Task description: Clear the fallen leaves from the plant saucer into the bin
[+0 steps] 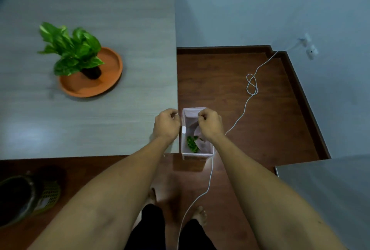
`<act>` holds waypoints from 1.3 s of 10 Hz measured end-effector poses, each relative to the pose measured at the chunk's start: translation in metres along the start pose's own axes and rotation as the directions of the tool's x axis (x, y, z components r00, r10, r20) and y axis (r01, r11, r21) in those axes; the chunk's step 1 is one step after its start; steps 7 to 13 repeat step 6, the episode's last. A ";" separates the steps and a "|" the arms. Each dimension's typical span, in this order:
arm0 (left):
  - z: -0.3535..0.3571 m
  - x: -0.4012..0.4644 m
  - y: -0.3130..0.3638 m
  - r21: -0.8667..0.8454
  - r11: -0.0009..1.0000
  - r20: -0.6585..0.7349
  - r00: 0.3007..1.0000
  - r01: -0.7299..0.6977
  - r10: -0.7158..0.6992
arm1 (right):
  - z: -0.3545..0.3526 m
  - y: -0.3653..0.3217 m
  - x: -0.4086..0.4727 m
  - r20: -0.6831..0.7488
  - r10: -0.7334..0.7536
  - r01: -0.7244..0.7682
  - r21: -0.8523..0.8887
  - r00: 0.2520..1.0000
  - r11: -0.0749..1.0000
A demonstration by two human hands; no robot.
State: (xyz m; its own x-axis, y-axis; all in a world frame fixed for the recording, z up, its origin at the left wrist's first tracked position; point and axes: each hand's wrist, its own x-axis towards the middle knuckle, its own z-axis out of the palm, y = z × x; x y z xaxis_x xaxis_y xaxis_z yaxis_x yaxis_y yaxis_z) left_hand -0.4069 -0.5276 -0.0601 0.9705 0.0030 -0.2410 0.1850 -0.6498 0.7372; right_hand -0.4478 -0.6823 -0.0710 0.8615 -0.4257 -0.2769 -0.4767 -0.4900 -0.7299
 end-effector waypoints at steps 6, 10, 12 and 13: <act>-0.291 0.141 -0.138 0.057 0.998 -0.011 1.000 -0.002 0.002 | 0.215 -0.250 0.014 0.037 -0.091 0.092 -0.012 0.995 0.996; -0.291 0.141 -0.138 0.057 0.998 -0.011 1.000 -0.002 0.002 | 0.215 -0.250 0.014 0.037 -0.091 0.092 -0.012 0.995 0.996; -0.291 0.141 -0.138 0.057 0.998 -0.011 1.000 -0.002 0.002 | 0.215 -0.250 0.014 0.037 -0.091 0.092 -0.012 0.995 0.996; -0.291 0.141 -0.138 0.057 0.998 -0.011 1.000 -0.002 0.002 | 0.215 -0.250 0.014 0.037 -0.091 0.092 -0.012 0.995 0.996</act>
